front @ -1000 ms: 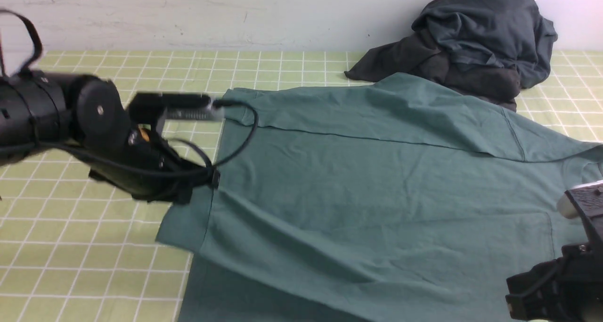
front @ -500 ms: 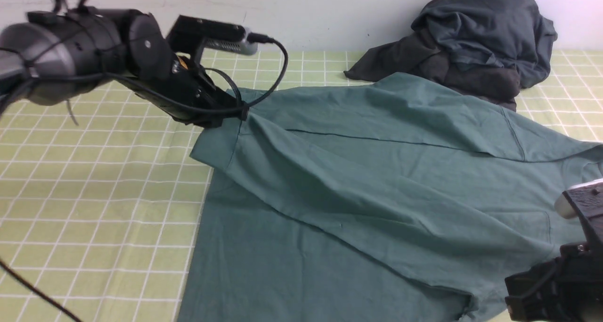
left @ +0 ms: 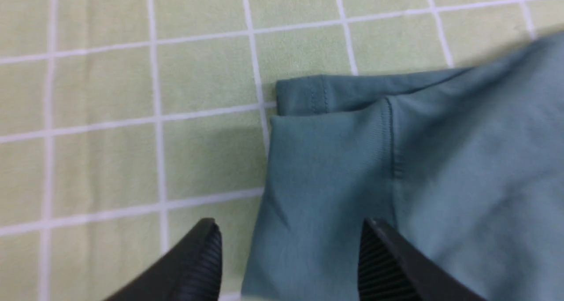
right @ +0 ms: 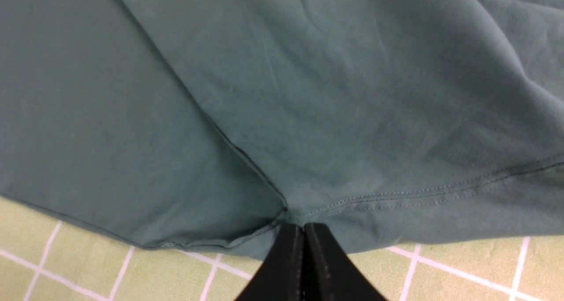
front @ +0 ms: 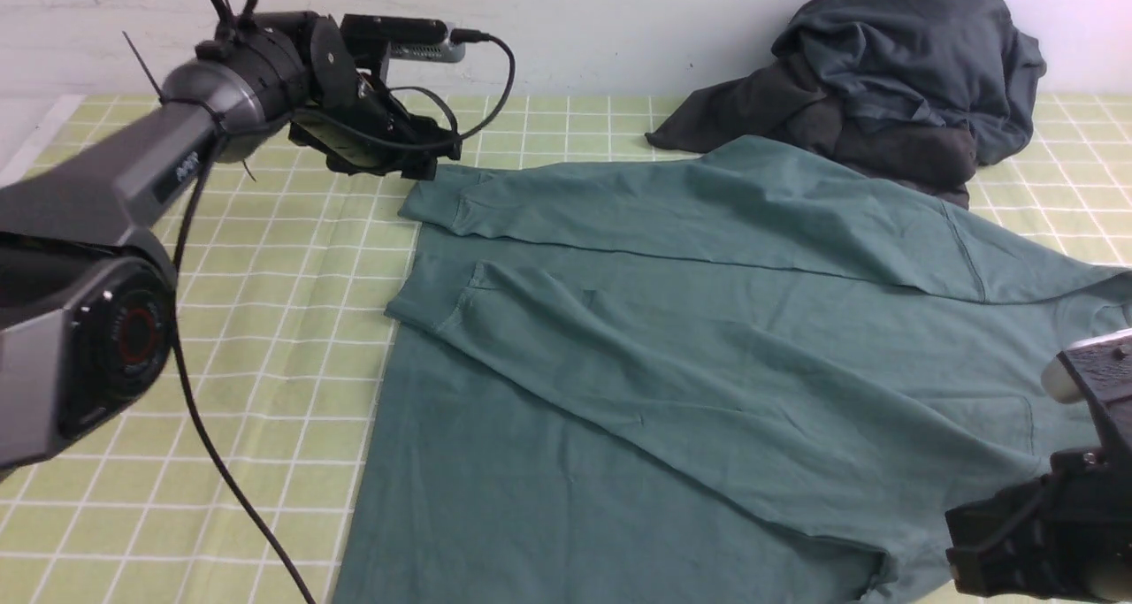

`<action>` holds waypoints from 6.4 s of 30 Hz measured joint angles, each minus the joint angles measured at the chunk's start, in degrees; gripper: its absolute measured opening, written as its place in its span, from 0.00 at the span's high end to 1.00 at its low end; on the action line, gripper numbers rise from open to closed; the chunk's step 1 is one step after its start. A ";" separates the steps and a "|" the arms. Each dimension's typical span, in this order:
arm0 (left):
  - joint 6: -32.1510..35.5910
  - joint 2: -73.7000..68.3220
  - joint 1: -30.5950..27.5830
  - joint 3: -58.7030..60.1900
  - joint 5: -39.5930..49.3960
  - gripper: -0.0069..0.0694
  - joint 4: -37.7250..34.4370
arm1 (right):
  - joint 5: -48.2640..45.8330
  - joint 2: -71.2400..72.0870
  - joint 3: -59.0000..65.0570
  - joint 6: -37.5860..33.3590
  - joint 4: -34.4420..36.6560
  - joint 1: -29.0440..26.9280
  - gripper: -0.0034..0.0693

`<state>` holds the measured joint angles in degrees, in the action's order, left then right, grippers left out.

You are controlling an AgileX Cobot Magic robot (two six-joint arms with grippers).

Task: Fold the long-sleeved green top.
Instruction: Use the left arm to clamp the cuff farthest from it, then use the left arm to drag and drop the cuff onto the cuff closest to the left arm, then use both arms simultaneously to clamp the lower edge of the clothing fabric, then use both arms to drag the lower edge of the fabric forward and fold it over the upper edge

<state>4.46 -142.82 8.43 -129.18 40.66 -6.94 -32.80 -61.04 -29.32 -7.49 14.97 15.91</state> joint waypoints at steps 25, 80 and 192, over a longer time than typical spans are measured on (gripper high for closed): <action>0.03 21.56 7.14 0.00 29.86 0.89 -0.23 | -1.13 0.42 -0.16 -0.17 0.02 0.00 0.97; 23.51 55.56 25.79 77.15 8.87 0.90 11.74 | -11.87 4.34 -5.05 -27.69 9.29 0.00 0.97; -6.09 9.91 3.02 9.76 3.35 0.86 10.73 | 5.96 -63.18 -65.26 -13.78 -34.80 -13.30 0.96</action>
<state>-1.63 -132.91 11.45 -119.42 44.02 3.78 -26.85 -124.22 -94.58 -21.28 -19.83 2.61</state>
